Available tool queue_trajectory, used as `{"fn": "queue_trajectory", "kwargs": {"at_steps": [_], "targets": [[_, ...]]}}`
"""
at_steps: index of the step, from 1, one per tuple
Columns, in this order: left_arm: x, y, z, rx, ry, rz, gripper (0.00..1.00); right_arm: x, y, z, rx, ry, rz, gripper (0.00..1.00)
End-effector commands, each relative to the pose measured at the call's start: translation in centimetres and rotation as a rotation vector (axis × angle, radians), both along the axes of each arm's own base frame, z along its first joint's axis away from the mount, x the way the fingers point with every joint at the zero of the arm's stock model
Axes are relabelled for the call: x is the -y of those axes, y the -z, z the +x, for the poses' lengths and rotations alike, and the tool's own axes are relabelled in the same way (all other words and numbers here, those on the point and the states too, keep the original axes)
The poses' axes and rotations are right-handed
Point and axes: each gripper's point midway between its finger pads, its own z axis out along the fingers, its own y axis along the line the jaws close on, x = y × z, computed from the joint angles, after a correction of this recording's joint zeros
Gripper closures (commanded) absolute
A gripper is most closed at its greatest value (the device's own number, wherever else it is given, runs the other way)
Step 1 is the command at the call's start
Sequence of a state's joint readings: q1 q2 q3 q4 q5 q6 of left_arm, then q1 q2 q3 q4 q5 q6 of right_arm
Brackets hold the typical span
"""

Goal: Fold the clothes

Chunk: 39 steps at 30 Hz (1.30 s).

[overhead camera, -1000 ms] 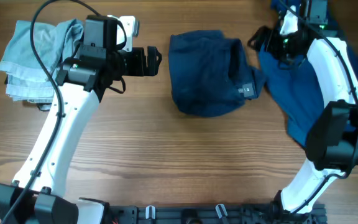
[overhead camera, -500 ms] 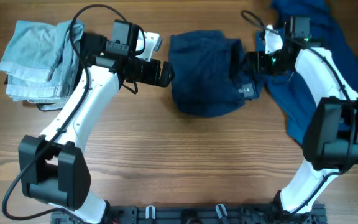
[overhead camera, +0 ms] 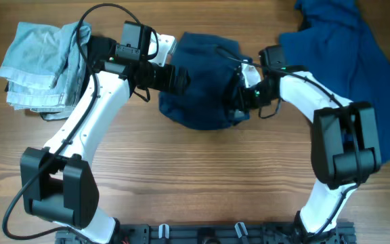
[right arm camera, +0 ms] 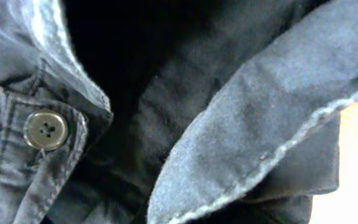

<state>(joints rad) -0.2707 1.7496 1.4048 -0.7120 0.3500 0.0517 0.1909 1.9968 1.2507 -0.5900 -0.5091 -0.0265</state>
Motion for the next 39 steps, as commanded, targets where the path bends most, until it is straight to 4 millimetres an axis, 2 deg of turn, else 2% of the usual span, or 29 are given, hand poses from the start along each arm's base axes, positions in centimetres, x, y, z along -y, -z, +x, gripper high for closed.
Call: {"fn": "queue_trajectory", "kwargs": {"at_steps": [1,3,7,10,12,14,17,18,20,22,24,30,33,35,39], "targets": [[-0.9,0.0,0.3,0.001,-0.001,-0.004,0.0,-0.1,-0.4,0.9,-0.019,0.077,0.061,0.96],[-1.3,0.1,0.4,-0.002,-0.011,-0.004,0.0,0.3,-1.2,1.9,0.0,0.09,0.084,0.95],[-1.6,0.0,0.5,-0.001,-0.017,-0.004,0.0,1.1,-3.9,4.7,0.059,0.136,0.14,0.74],[-1.5,0.0,0.5,-0.001,-0.017,-0.004,0.0,1.6,-5.6,6.3,0.083,0.187,0.191,0.65],[-1.5,0.1,0.5,-0.001,-0.017,-0.004,0.0,1.9,-5.9,6.8,0.099,0.192,0.206,0.66],[-1.5,0.0,0.5,-0.001,-0.017,-0.004,0.0,2.1,-5.9,6.8,0.104,0.19,0.202,0.73],[-1.5,0.0,0.5,-0.001,-0.017,-0.004,0.0,2.6,-5.5,7.0,0.123,0.186,0.161,0.73],[-1.5,0.0,0.5,-0.002,-0.019,-0.005,0.0,3.1,-5.1,7.2,0.129,0.198,0.131,0.66],[-1.6,0.1,0.5,-0.003,-0.02,-0.005,0.0,4.2,-4.4,7.5,0.137,0.225,0.065,0.37],[-1.6,0.1,0.5,-0.004,-0.021,-0.004,0.0,4.7,-4.0,7.6,0.144,0.227,0.037,0.2],[-2.0,0.1,0.7,-0.005,-0.035,-0.007,0.0,5.0,-4.0,7.6,0.151,0.218,0.029,0.1],[-0.8,-0.1,0.1,-0.015,0.007,-0.037,0.0,6.5,-4.5,7.8,0.144,0.243,0.09,0.03],[-0.8,0.5,-0.8,-0.043,0.032,-0.012,0.0,7.7,-5.6,7.8,0.135,0.248,0.157,0.0],[-1.3,2.1,-1.9,-0.129,0.025,0.007,0.0,9.4,-6.5,7.6,0.11,0.267,0.16,0.01],[-0.7,5.2,-3.9,-0.281,0.046,0.002,0.04,10.7,-7.7,7.9,0.116,0.271,0.151,0.01]]}}
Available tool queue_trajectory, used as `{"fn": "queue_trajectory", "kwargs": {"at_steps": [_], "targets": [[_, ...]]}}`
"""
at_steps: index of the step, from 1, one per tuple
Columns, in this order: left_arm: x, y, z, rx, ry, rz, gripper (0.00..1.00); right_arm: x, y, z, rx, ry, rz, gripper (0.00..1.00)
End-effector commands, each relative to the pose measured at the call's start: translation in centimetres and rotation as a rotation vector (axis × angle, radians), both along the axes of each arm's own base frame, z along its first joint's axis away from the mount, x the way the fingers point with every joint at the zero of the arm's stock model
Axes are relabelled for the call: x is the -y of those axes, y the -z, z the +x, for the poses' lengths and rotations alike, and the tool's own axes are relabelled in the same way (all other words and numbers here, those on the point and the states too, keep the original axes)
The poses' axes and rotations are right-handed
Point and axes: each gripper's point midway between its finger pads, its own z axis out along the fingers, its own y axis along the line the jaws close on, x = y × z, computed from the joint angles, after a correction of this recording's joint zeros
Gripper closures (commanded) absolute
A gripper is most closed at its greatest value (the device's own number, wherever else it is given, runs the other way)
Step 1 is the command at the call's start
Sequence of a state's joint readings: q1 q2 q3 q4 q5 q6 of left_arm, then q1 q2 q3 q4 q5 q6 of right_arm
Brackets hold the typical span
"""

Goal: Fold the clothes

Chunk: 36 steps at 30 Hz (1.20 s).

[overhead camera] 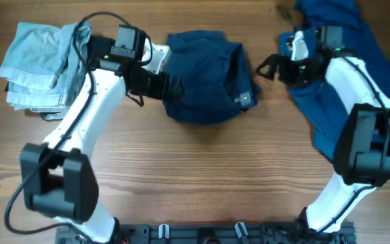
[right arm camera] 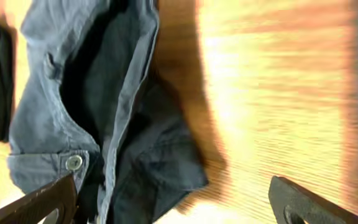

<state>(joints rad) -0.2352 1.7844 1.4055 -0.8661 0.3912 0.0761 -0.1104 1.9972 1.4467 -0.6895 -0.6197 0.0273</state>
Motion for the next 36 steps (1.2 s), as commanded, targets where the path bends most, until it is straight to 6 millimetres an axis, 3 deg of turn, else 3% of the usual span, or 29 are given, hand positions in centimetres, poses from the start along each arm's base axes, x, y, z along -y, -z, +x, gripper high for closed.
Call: {"fn": "queue_trajectory", "kwargs": {"at_steps": [1,4,7,8,11,13,16,19,21,22,26,28,29,32,35,36], "targets": [[1.2,3.3,-1.5,-0.125,0.052,-0.014,0.07,-0.1,-1.7,1.1,0.061,-0.04,0.019,0.01],[2.7,5.4,-2.6,-0.162,0.12,0.037,0.17,-0.1,-1.7,1.2,0.056,-0.027,0.023,0.0],[2.9,7.1,-3.1,-0.166,0.146,0.134,0.28,-0.1,-1.7,1.2,0.054,-0.026,0.024,0.0],[2.7,8.0,-3.3,-0.175,0.153,0.184,0.36,-0.1,-1.7,1.2,0.055,-0.027,0.024,0.01],[0.4,10.5,-2.8,-0.195,0.052,0.348,0.54,-0.1,-1.7,1.2,0.054,-0.025,0.024,0.0],[-1.5,11.9,-2.2,-0.192,-0.023,0.462,0.6,-0.1,-1.7,1.2,0.054,-0.025,0.025,0.01],[-5.1,13.8,-0.1,-0.127,-0.15,0.657,0.6,-0.1,-1.7,1.2,0.055,-0.026,0.024,0.0],[-7.1,14.3,3.7,0.007,-0.273,0.705,0.5,0.0,-1.7,1.2,0.059,-0.026,0.023,0.01],[-7.1,13.7,6.8,0.112,-0.34,0.646,0.38,0.0,-1.7,1.3,0.063,-0.026,0.023,0.0],[-7.5,12.7,9.6,0.213,-0.398,0.604,0.28,-0.1,-1.8,1.4,0.063,-0.024,0.024,0.0],[-10.4,8.4,16.9,0.496,-0.6,0.471,0.2,-0.1,-1.7,1.3,0.059,-0.025,0.024,0.0],[-11.7,6.6,18.9,0.574,-0.65,0.401,0.06,0.0,-1.7,1.3,0.06,-0.024,0.024,0.0],[-12.1,5.9,19.2,0.588,-0.649,0.393,0.0,0.0,-1.8,1.4,0.064,-0.022,0.023,0.01],[-11.3,3.6,19.1,0.619,-0.49,0.446,0.0,1.2,-2.1,2.0,0.08,0.017,0.025,0.0],[-8.0,0.4,17.8,0.671,-0.311,0.496,0.0,3.3,-2.8,2.8,0.096,0.079,0.031,0.01],[-5.3,-1.0,17.2,0.706,-0.206,0.496,0.0,4.2,-3.0,3.0,0.1,0.099,0.031,0.01]]}}
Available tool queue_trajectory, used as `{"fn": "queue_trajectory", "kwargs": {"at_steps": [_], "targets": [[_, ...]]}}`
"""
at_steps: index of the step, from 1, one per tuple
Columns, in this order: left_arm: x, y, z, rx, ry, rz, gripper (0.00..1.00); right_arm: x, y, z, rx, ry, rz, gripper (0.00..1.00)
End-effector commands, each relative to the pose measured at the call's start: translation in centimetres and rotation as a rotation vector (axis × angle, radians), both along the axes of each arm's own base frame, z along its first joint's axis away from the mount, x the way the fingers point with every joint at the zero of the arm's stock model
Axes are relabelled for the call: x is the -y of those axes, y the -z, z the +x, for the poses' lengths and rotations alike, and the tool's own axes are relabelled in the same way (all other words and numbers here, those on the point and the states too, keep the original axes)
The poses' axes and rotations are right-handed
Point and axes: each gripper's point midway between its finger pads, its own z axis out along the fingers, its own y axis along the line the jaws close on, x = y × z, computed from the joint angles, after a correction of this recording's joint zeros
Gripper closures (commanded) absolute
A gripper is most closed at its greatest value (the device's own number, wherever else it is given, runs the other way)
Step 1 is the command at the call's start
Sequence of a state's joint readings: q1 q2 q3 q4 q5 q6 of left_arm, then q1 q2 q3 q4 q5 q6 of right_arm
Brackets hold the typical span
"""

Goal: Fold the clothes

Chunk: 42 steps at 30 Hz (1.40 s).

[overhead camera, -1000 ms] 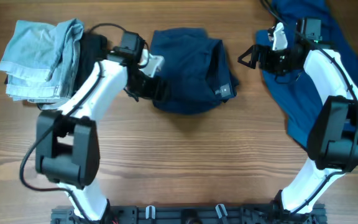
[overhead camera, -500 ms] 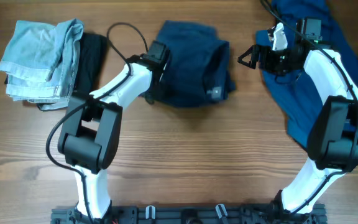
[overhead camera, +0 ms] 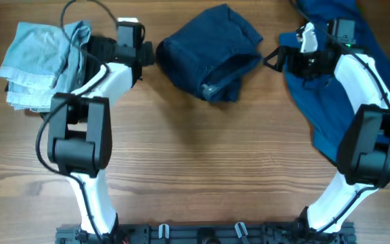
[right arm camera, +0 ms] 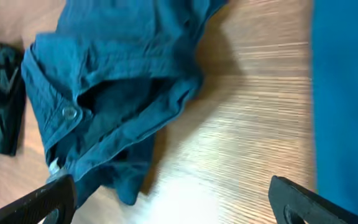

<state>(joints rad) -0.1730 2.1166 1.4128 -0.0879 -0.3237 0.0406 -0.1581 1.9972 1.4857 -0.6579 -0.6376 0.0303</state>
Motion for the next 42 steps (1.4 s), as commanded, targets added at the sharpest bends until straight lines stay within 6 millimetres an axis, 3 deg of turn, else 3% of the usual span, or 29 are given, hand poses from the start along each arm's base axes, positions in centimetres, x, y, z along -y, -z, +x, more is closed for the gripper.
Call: {"fn": "queue_trajectory", "kwargs": {"at_steps": [1,5,9,14,20,23,25,28,32,38,42], "targets": [[8.6,-7.9,-1.0,0.098,0.331,0.125,0.0,2.8,-1.4,1.2,0.031,0.07,0.025,0.01],[16.5,-10.2,-3.2,0.149,0.527,0.177,0.0,4.2,-1.4,0.7,0.017,0.099,0.05,0.01],[22.0,-7.6,-5.5,0.107,0.692,0.226,0.0,4.4,-1.3,0.3,-0.002,0.099,0.055,0.0],[24.9,-3.3,-8.3,-0.004,0.779,0.256,0.0,4.3,-1.1,-0.1,-0.01,0.085,0.051,0.01],[30.8,-4.3,-12.7,-0.03,0.914,0.263,0.0,4.2,-1.1,-0.2,-0.014,0.084,0.051,0.01],[32.5,-4.5,-14.0,-0.044,0.977,0.23,0.0,4.2,-1.1,-0.2,-0.015,0.085,0.051,0.01],[32.7,-3.7,-15.0,-0.086,1.015,0.205,0.0,4.2,-1.1,-0.2,-0.015,0.084,0.051,0.0],[31.3,-1.5,-14.7,-0.152,0.99,0.234,0.0,4.2,-1.1,-0.2,-0.015,0.084,0.052,0.01],[29.1,2.1,-12.7,-0.203,0.932,0.266,0.0,4.2,-1.1,-0.2,-0.016,0.084,0.052,0.01],[27.0,3.0,-8.4,-0.11,0.82,0.332,0.0,4.0,-1.2,-0.4,-0.02,0.076,0.067,0.0],[23.9,4.8,-6.0,-0.104,0.712,0.394,0.0,3.8,-1.1,-0.7,-0.024,0.059,0.063,0.0]]}}
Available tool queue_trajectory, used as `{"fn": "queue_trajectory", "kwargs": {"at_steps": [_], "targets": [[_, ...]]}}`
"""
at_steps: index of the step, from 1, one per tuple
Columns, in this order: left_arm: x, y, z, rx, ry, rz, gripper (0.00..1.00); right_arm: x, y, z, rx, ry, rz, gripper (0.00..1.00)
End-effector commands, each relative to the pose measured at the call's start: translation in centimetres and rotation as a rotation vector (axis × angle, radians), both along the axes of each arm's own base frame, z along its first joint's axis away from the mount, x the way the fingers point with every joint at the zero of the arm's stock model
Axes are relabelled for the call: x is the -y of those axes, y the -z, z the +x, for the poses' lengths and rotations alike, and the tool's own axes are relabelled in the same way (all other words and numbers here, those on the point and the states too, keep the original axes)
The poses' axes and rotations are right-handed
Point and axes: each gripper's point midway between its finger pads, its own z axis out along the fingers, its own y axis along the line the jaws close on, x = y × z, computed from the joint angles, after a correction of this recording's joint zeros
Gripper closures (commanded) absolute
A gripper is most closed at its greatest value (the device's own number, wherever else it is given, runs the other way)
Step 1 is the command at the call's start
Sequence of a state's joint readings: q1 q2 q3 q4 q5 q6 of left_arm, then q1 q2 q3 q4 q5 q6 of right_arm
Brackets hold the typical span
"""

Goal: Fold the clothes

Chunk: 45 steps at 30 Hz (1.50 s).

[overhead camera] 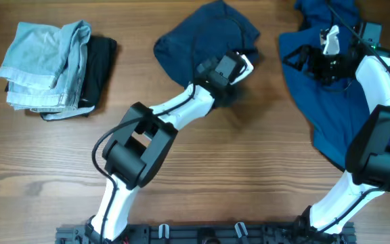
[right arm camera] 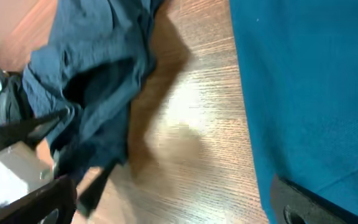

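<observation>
A folded navy garment (overhead camera: 205, 37) lies at the table's back centre, its button edge visible in the right wrist view as the navy garment (right arm camera: 92, 68). My left gripper (overhead camera: 234, 69) reaches across to that garment's near right corner; its dark fingers (right arm camera: 33, 127) stand apart with the cloth's edge between them. A loose blue garment (overhead camera: 337, 88) is spread at the right. My right gripper (overhead camera: 296, 59) hovers open at this cloth's left edge, over bare wood (right arm camera: 179, 202), holding nothing.
A stack of folded clothes (overhead camera: 46, 64), light blue on black, sits at the back left. The wooden table (overhead camera: 202, 169) stretches across the front. The blue cloth (right arm camera: 309, 87) fills the right side of the right wrist view.
My left gripper was at the navy garment's left side and now sits at its near right corner. The right gripper has shifted a little to the right, over the blue cloth's edge.
Both grippers were on the navy garment at mid-table, the right one buried in the cloth. Then the right gripper was open and clear of it, near the blue cloth. The navy bundle then lay farther back, and the left gripper is now at its right corner.
</observation>
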<state>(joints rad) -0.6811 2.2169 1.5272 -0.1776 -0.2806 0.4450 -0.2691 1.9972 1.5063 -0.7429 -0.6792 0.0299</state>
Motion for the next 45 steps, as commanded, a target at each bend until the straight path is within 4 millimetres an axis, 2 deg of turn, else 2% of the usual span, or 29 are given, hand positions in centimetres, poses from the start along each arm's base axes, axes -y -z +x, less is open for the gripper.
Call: {"fn": "queue_trajectory", "kwargs": {"at_steps": [1,5,7,8,9,10,11,16,20,23,26,29,34,36,40,45], "targets": [[-4.3,2.4,3.0,0.047,-0.119,0.101,0.0,-0.4,-0.6,0.4,0.032,-0.035,0.012,0.0],[-7.1,2.5,5.0,0.072,-0.189,0.094,0.02,-0.4,-0.6,0.4,0.032,-0.036,0.012,0.01],[-8.4,2.5,5.7,0.073,-0.217,0.096,0.27,-0.4,-0.6,0.4,0.032,-0.035,0.011,0.0],[-9.2,2.4,6.0,0.076,-0.236,0.1,0.46,-0.4,-0.6,0.4,0.032,-0.035,0.011,0.0],[-10.0,2.3,6.3,0.082,-0.265,0.104,0.69,-0.4,-0.6,0.4,0.032,-0.035,0.012,0.01],[-10.8,2.1,6.6,0.095,-0.307,0.099,0.87,-0.4,-0.6,0.4,0.031,-0.035,0.012,0.0],[-12.1,1.6,7.1,0.125,-0.379,0.094,0.96,-0.4,-0.6,0.4,0.031,-0.035,0.012,0.01],[-15.0,0.0,7.3,0.197,-0.574,0.09,0.96,-0.5,-0.6,0.3,0.026,-0.034,0.014,0.01],[-15.9,-1.1,5.9,0.158,-0.665,0.045,0.96,-0.5,-0.6,0.2,0.025,-0.035,0.014,0.0],[-16.1,-3.3,5.6,0.166,-0.646,0.064,0.96,-0.5,-0.6,0.3,0.027,-0.035,0.013,0.0],[-16.1,-6.5,5.8,0.201,-0.553,0.13,0.96,-0.5,-0.6,0.3,0.028,-0.035,0.013,0.0],[-16.5,-10.8,6.0,0.263,-0.478,0.192,0.96,-0.5,-0.6,0.3,0.028,-0.035,0.013,0.0],[-18.6,-18.9,5.9,0.375,-0.372,0.294,0.96,-0.4,-0.7,0.4,0.036,-0.035,0.011,0.01],[-19.7,-21.0,5.8,0.4,-0.326,0.349,0.96,-0.4,-0.7,0.4,0.036,-0.035,0.011,0.0],[-22.7,-23.5,5.9,0.426,-0.303,0.446,0.96,-0.5,-0.7,0.4,0.035,-0.036,0.011,0.0],[-26.5,-24.9,6.8,0.447,-0.312,0.549,0.96,-0.7,-0.7,0.4,0.032,-0.041,0.013,0.01]]}}
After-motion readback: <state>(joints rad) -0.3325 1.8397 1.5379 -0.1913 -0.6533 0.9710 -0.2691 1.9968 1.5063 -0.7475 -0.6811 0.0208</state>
